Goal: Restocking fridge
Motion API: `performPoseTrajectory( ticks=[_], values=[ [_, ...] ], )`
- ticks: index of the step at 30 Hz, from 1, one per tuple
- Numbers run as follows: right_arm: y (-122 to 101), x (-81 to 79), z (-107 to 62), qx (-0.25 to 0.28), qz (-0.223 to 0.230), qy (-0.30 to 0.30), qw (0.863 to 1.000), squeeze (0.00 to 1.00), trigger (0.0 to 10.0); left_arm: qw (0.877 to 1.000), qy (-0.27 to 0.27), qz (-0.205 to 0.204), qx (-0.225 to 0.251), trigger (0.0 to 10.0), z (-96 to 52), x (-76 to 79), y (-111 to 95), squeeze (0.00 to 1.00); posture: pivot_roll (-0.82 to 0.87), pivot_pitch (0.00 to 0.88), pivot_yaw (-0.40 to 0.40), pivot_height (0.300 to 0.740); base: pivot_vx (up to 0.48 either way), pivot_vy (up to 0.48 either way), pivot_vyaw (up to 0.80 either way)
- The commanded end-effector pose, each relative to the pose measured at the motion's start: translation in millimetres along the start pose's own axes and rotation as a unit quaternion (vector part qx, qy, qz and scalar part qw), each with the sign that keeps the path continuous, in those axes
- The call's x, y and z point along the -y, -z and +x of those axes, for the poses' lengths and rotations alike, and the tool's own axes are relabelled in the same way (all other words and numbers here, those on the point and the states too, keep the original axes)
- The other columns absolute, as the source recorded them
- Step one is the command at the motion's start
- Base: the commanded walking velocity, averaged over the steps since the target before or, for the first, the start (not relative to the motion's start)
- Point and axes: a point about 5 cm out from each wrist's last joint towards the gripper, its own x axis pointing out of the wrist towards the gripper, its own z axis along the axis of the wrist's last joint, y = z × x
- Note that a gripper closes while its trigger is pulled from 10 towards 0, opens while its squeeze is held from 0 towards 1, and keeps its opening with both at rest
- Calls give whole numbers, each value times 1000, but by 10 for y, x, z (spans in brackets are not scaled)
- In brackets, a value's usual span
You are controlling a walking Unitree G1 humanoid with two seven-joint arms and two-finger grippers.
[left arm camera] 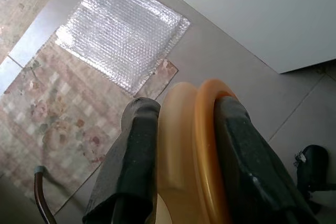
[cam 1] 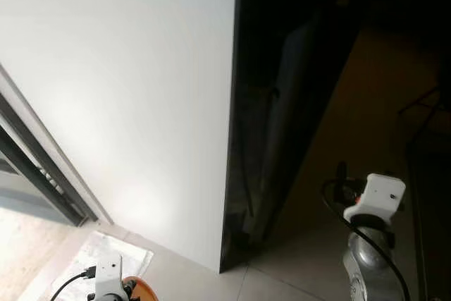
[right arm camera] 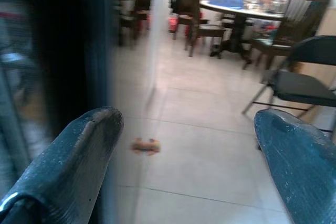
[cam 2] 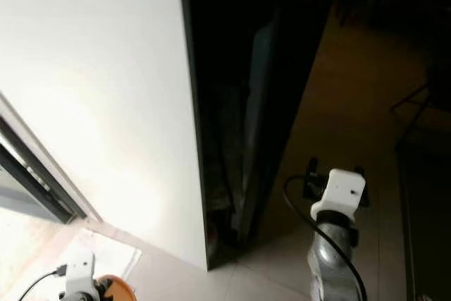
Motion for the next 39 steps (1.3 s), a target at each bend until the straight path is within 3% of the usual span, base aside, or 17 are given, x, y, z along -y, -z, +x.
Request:
performPoseTrajectory(
  ticks=[1,11,16,25,32,39],
  values=[
    [-27,49,28,1,-1,7,1000,0,10000,1000,5,-2,-10,10000,-3,51,44,0,-213,23,25,740,0,0,0],
    [-95,-35,106,5,15,-12,1000,0,10000,1000,7,4,-7,10000,-1,56,30,0,-213,24,26,740,0,0,0],
    [-193,-180,306,12,20,-60,998,0,10000,1000,3,1,-7,10000,0,-6,11,0,-217,23,31,740,0,0,0],
    [-304,-380,483,18,13,-115,993,0,10000,1000,0,-3,-7,10000,3,-41,-10,0,-214,19,30,740,0,0,0],
    [-314,-420,504,20,17,-120,992,0,10000,1000,-2,-5,-7,10000,3,-55,-11,0,-209,19,28,740,0,0,0],
    [-367,-317,669,25,3,-81,996,0,10000,1000,-4,-4,-9,10000,-2,-84,1,0,-199,18,24,740,0,0,0]
  ],
)
